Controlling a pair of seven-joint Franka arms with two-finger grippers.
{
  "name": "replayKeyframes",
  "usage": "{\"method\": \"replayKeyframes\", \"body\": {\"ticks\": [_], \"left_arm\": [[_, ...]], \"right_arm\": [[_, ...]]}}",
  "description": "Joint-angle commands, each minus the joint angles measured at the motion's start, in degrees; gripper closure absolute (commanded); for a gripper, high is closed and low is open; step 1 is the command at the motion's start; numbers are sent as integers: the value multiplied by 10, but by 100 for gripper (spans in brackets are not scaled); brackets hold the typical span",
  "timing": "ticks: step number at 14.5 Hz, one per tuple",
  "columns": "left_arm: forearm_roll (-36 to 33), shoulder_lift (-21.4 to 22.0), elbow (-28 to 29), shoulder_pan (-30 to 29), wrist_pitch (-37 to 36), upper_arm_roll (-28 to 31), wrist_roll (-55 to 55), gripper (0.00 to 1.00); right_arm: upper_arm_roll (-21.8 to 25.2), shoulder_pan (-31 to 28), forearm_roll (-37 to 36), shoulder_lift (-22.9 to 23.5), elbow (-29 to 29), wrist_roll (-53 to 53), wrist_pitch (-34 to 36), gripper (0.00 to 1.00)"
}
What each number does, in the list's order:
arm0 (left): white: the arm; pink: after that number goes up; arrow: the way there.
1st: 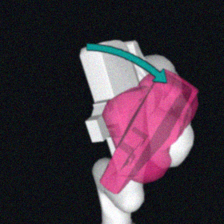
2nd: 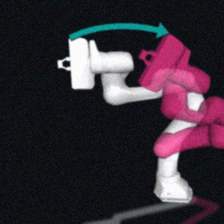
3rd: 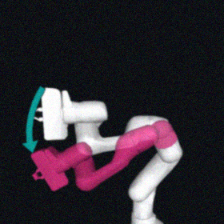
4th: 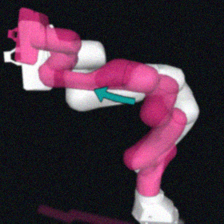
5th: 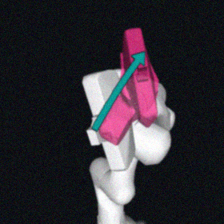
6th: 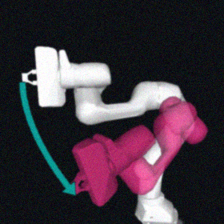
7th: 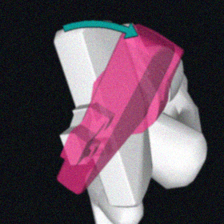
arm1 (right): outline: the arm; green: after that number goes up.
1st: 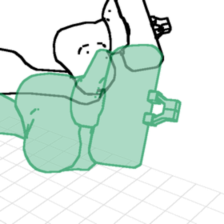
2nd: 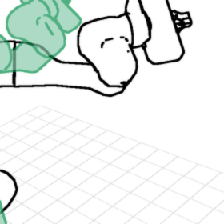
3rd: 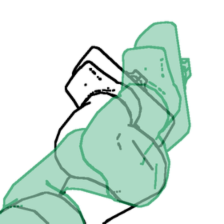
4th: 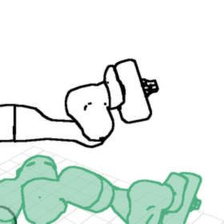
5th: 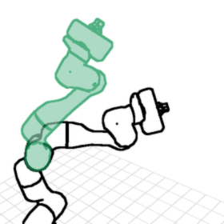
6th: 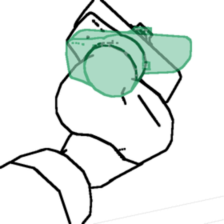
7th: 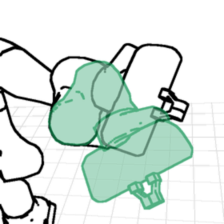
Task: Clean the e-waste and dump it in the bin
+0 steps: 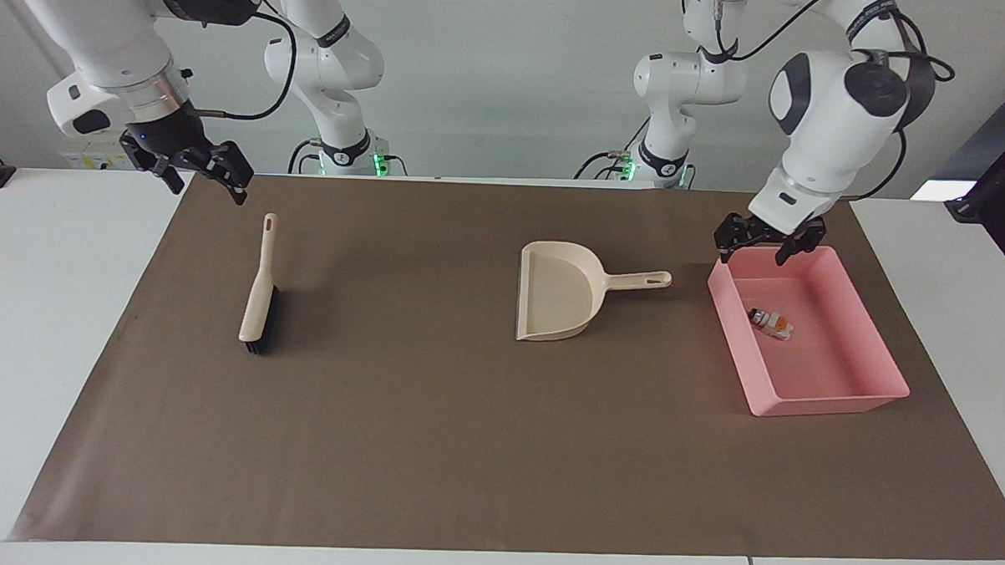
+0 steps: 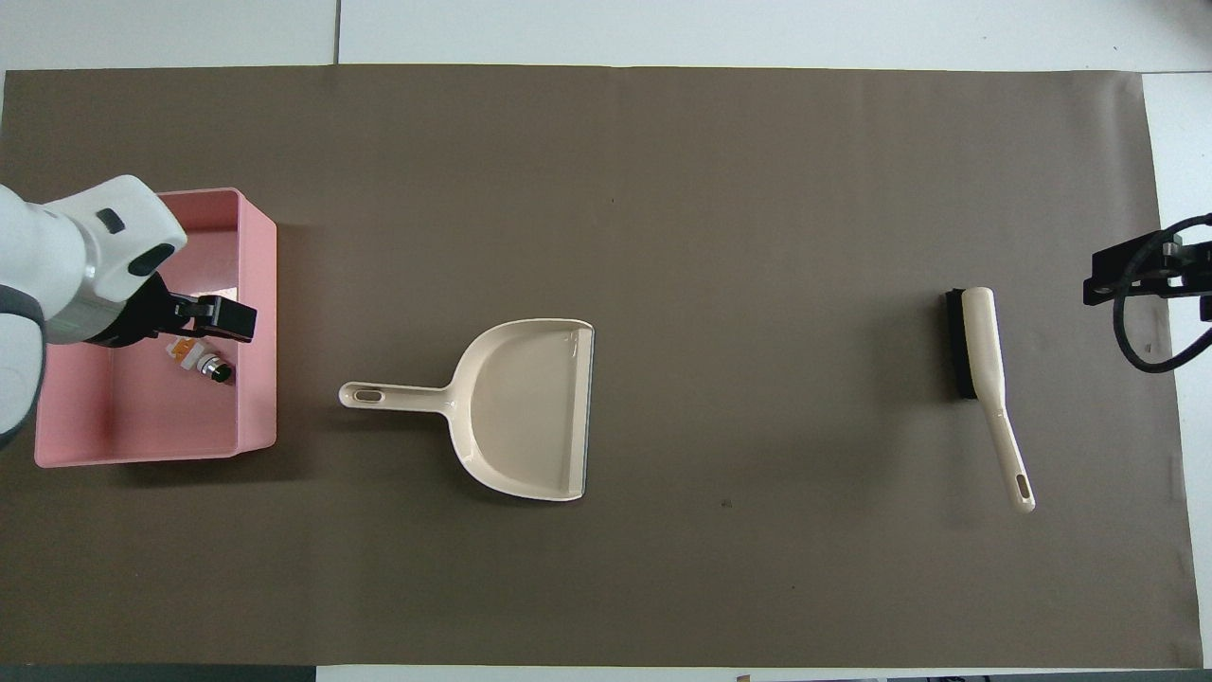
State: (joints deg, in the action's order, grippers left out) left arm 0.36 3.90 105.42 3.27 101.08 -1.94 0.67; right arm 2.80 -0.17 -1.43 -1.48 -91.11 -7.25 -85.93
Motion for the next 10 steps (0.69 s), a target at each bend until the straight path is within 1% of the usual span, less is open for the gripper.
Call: {"method": "replayKeyframes", "body": {"ticks": [1, 3, 5, 7, 9, 10], "left_arm": [[17, -19, -98, -20, -66, -6, 8, 2], [12, -31, -153, -23, -110, -5, 5, 2], [10, -38, -189, -24, -147, -1, -9, 2], [8, -36, -201, -23, -172, 13, -31, 2], [-3, -21, -180, -23, -191, 16, -73, 2], [-3, -21, -178, -24, -196, 20, -79, 2]], "right_arm": [[2, 2, -1, -5, -6, 8, -2, 0], [2, 3, -1, -5, -6, 8, -2, 0], [2, 2, -1, -5, -6, 8, -2, 0], [2, 2, -1, -5, -6, 8, -2, 0], [2, 2, -1, -5, -6, 8, -1, 0], [2, 2, -1, -5, -6, 8, -1, 0]]}}
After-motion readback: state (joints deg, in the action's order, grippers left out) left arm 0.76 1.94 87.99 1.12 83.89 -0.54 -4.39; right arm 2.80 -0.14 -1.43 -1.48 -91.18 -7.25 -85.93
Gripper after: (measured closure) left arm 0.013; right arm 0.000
